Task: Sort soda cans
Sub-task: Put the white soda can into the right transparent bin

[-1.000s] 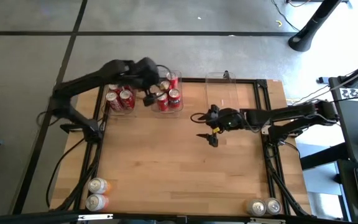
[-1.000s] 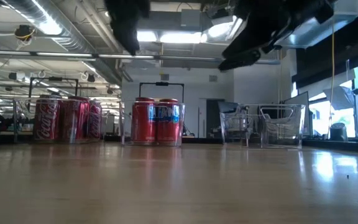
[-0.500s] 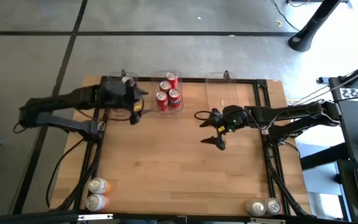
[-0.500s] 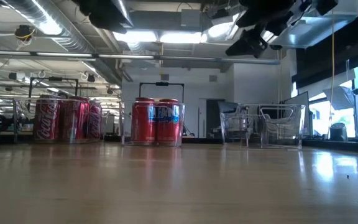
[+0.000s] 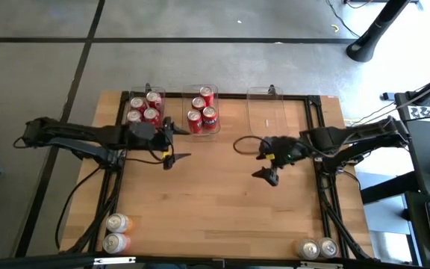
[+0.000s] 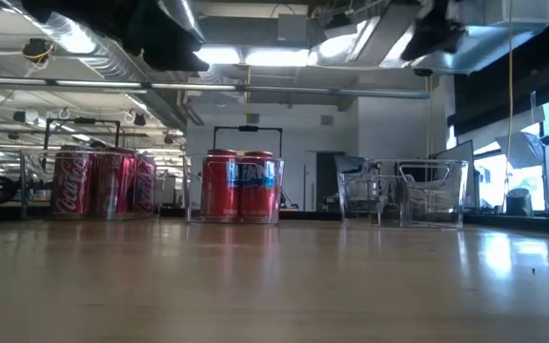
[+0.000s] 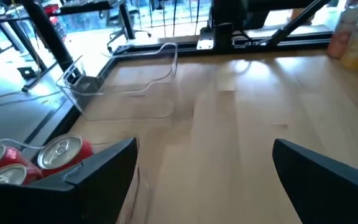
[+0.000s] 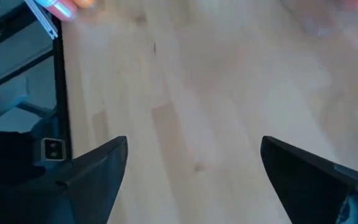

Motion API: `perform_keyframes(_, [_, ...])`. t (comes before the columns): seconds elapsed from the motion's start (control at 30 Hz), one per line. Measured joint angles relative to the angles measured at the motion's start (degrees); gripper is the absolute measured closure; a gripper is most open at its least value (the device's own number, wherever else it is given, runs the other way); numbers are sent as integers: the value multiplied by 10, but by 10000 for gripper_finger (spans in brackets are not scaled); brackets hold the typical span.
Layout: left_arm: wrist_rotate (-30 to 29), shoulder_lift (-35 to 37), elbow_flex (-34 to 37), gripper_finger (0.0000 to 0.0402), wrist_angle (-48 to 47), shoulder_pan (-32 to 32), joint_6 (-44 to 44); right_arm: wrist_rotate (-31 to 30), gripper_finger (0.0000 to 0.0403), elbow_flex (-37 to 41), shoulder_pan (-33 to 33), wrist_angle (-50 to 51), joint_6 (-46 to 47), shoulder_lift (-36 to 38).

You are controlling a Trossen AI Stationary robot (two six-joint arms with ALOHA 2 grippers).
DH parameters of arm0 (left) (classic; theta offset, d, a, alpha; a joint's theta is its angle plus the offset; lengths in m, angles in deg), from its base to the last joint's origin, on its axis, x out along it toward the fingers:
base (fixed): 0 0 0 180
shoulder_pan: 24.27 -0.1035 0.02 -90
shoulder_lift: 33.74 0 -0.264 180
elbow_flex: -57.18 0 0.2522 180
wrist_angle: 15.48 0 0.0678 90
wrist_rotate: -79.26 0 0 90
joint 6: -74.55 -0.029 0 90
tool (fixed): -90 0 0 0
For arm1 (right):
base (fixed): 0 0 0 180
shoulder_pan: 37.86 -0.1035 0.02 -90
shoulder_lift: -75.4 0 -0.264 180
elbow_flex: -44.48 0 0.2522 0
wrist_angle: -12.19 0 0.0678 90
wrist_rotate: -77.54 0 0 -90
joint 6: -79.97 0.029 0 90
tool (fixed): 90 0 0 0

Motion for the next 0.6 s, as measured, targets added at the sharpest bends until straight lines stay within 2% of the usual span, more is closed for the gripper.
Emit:
perform_keyframes(0.2, [0,0,31,39,44,12,-1,-43,38,-12,-105,19,166,-7])
perform_keyframes(0.47, [-1,-8,33,39,55,23,32,-73,38,-17,-241,15,383,-36])
perform_keyframes(0.6, [0,-25,33,39,64,43,50,-114,38,-39,-317,14,470,-61])
